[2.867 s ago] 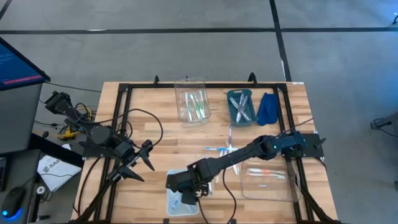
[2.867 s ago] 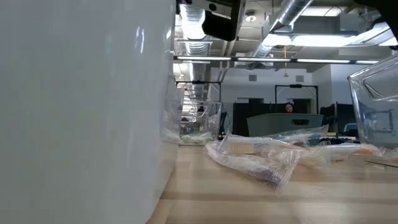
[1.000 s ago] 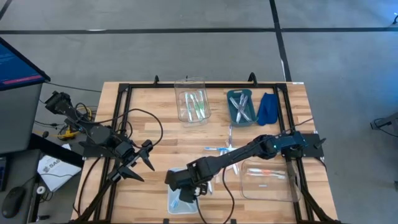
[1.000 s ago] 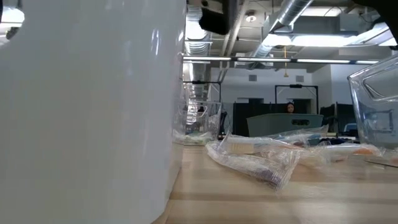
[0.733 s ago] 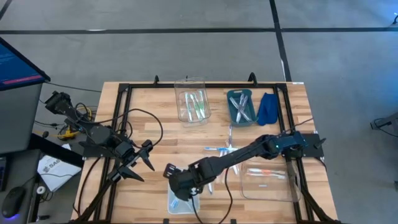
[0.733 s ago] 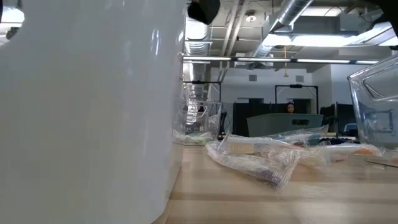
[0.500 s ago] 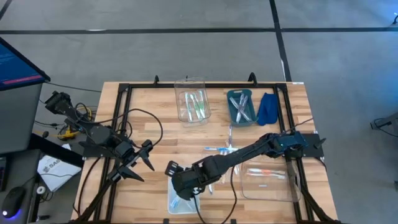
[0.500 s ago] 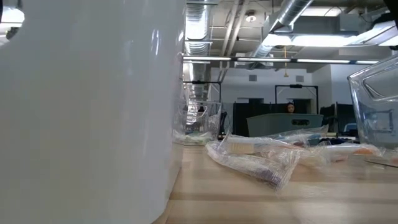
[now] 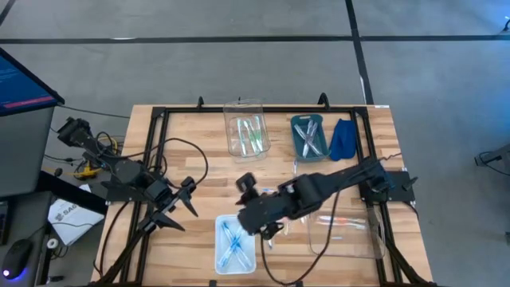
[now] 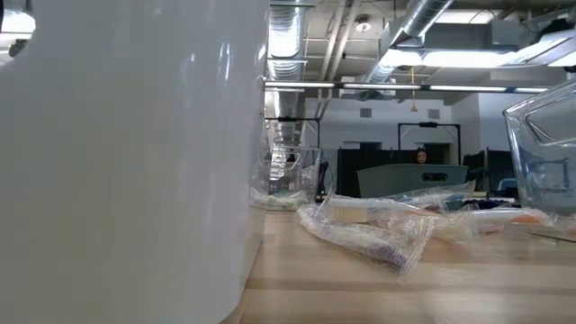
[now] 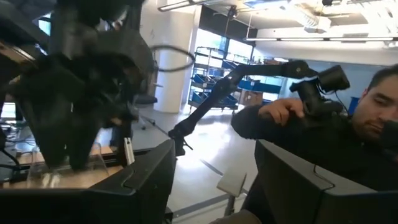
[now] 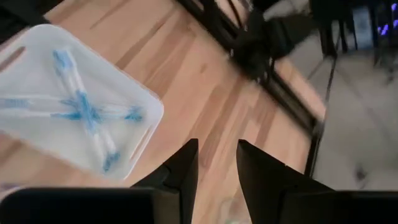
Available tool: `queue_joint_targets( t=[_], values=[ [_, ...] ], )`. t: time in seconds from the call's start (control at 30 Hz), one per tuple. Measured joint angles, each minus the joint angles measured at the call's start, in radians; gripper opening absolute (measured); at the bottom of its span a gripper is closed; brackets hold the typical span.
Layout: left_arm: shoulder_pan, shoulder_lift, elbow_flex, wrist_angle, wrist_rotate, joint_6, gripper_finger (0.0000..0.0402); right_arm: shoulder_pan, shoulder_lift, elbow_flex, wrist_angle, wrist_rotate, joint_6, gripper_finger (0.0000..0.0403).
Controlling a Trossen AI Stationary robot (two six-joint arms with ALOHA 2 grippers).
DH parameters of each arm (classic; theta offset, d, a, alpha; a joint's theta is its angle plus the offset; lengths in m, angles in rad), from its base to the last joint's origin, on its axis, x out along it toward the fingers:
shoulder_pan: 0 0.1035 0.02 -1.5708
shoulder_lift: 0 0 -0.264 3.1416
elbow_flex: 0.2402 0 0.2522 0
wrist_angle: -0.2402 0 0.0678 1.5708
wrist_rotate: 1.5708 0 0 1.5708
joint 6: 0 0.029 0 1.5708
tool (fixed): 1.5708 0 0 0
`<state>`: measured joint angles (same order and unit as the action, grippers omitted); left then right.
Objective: Pick & Place Toothbrushes
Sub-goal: Put the orange toothbrush into the bottom transparent bin
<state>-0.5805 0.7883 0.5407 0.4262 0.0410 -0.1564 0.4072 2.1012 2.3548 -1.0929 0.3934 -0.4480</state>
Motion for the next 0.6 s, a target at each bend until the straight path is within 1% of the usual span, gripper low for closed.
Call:
queue_joint_targets(
  t=[0.07, 0.17, 0.27, 0.37, 0.4, 0.47, 0.6],
  values=[
    [0.008, 0.000, 0.000, 0.003, -0.006, 0.002, 0.0218, -0.002, -0.024, 0.000, -0.036, 0.000, 0.081, 0.0103],
    [0.029, 0.000, 0.000, 0.004, -0.009, 0.026, 0.0218, -0.002, -0.060, -0.002, -0.166, -0.002, 0.202, 0.0103],
    [0.047, 0.000, 0.000, 0.006, -0.010, 0.054, 0.0218, -0.002, -0.077, 0.000, -0.277, -0.003, 0.370, 0.0103],
    [0.069, 0.000, 0.000, 0.011, -0.010, 0.056, 0.0218, -0.002, -0.079, -0.004, -0.374, -0.003, 0.495, 0.0103],
    [0.076, 0.000, 0.000, 0.012, -0.010, 0.057, 0.0218, 0.001, -0.079, -0.012, -0.385, -0.003, 0.520, 0.0103],
    [0.088, 0.000, 0.000, 0.017, -0.011, 0.069, 0.0218, 0.010, -0.079, -0.028, -0.355, 0.000, 0.549, 0.0103],
    [0.104, 0.000, 0.000, 0.018, -0.011, 0.086, 0.0218, 0.044, -0.080, -0.053, -0.268, 0.000, 0.546, 0.0103]
  ],
)
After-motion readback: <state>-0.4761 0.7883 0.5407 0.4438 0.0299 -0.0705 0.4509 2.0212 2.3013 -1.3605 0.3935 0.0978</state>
